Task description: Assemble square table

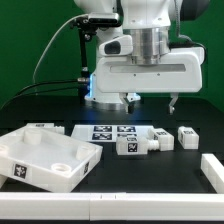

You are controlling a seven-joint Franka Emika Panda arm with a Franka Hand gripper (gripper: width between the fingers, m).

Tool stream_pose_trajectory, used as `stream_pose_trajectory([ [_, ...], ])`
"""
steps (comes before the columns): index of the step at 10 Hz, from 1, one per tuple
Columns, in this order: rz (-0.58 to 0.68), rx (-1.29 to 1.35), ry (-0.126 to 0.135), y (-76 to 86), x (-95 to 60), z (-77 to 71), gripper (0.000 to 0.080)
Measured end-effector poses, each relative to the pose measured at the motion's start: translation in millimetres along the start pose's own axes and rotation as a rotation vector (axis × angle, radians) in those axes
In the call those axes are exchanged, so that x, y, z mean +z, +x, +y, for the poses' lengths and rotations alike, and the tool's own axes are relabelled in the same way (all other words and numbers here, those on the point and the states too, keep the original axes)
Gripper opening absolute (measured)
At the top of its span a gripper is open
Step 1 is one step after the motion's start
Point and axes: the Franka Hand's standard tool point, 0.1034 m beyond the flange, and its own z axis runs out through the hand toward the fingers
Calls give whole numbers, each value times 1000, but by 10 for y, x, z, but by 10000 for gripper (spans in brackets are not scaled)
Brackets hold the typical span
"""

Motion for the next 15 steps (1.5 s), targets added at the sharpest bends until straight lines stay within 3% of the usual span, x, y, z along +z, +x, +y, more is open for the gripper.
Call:
stream_pose_trajectory([
  [4,10,-366,-8,33,4,17,649],
  [6,-1,-364,-16,73,132,185,649],
  [9,1,-365,-14,65,109,164,649],
  [12,62,121,-3,86,194,276,649],
  [14,65,346,60,119,168,363,649],
  [15,59,400,59,98,189,327,649],
])
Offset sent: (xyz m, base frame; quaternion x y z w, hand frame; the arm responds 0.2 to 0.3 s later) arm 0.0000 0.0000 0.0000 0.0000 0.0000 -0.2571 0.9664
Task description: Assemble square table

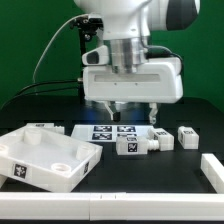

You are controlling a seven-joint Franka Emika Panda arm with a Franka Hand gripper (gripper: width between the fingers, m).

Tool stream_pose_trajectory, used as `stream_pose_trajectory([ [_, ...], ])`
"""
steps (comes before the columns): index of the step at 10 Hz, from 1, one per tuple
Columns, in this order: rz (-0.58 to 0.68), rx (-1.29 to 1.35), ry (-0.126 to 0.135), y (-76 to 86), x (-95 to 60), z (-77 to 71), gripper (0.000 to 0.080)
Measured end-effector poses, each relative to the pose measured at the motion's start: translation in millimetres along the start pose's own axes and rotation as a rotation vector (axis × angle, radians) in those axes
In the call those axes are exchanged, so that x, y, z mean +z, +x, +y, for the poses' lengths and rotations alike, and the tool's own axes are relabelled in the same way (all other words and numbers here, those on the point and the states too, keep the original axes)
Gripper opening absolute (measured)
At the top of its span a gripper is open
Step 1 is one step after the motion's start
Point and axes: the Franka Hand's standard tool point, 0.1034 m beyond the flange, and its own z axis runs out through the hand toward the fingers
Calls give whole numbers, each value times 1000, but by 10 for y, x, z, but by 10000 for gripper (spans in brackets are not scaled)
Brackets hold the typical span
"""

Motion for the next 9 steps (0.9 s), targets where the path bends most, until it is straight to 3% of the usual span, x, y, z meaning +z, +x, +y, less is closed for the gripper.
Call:
stream_pose_trajectory([
  [2,-7,163,5,-6,43,40,649],
  [3,-23,317,-2,-8,160,160,649],
  [5,-30,519,-32,-69,360,221,649],
  [7,-3,519,-51,-47,512,288,649],
  [9,-4,506,-54,-59,537,268,626],
])
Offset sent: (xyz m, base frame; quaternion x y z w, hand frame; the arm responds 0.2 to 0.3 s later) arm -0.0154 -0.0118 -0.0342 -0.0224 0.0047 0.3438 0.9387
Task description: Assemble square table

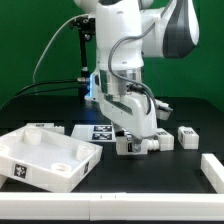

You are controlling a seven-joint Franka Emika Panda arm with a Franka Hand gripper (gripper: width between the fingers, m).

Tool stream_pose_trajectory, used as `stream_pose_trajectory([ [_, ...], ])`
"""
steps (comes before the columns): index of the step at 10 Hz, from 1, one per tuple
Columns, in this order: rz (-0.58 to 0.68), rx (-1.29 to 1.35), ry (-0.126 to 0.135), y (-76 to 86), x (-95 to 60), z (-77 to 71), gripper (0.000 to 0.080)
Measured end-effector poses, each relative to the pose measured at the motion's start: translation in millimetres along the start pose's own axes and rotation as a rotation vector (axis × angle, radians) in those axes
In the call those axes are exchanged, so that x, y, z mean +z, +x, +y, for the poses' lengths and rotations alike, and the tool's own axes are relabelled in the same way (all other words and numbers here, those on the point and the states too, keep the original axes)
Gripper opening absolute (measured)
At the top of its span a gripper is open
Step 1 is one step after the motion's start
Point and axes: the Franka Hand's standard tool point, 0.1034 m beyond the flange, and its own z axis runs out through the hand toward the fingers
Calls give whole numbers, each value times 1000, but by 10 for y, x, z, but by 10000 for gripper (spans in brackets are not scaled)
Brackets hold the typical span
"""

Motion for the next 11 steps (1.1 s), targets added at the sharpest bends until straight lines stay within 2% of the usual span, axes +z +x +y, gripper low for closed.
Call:
stream_pose_trajectory([
  [1,0,0,-1,0,6,5,626],
  [3,0,-1,-2,0,7,6,280],
  [4,0,-9,-1,14,3,5,280],
  [6,3,-73,9,202,-66,-32,282],
  [7,4,-126,13,237,-126,-47,282],
  [9,17,-393,-1,47,-222,-19,282],
  [11,27,-653,-23,-56,-196,231,284],
])
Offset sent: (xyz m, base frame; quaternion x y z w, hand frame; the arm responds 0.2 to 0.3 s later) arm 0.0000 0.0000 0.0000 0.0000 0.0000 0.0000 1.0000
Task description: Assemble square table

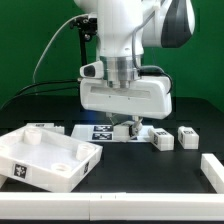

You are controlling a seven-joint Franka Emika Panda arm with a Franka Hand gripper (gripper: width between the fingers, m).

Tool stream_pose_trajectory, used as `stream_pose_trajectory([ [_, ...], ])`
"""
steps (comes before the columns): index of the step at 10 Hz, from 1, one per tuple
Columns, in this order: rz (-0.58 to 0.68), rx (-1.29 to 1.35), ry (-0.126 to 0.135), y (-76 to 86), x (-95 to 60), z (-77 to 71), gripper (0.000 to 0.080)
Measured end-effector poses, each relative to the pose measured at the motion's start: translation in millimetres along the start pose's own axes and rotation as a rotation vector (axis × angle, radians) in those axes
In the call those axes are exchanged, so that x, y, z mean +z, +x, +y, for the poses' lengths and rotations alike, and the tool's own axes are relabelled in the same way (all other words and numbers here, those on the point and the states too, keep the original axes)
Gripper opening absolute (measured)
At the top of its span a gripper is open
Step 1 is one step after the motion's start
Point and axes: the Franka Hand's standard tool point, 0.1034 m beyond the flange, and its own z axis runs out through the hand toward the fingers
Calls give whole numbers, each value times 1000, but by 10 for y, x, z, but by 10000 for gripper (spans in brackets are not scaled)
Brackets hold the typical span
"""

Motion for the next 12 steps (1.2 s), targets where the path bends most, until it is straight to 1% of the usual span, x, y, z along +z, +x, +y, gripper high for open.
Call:
stream_pose_trajectory([
  [1,15,-41,-13,-74,43,55,284],
  [2,26,-147,-25,-72,91,139,284],
  [3,23,-218,-36,-27,149,236,284],
  [4,22,-286,-38,49,174,292,284],
  [5,22,-320,-33,104,170,363,284],
  [6,20,-305,-33,94,176,362,284],
  [7,20,-308,-34,91,177,357,393],
  [8,14,-302,-31,96,167,367,528],
  [9,-35,-291,-7,124,60,356,528],
  [10,-59,-293,17,217,-142,351,624],
  [11,-70,-260,32,281,-307,354,642],
  [12,-73,-162,43,327,-421,321,642],
])
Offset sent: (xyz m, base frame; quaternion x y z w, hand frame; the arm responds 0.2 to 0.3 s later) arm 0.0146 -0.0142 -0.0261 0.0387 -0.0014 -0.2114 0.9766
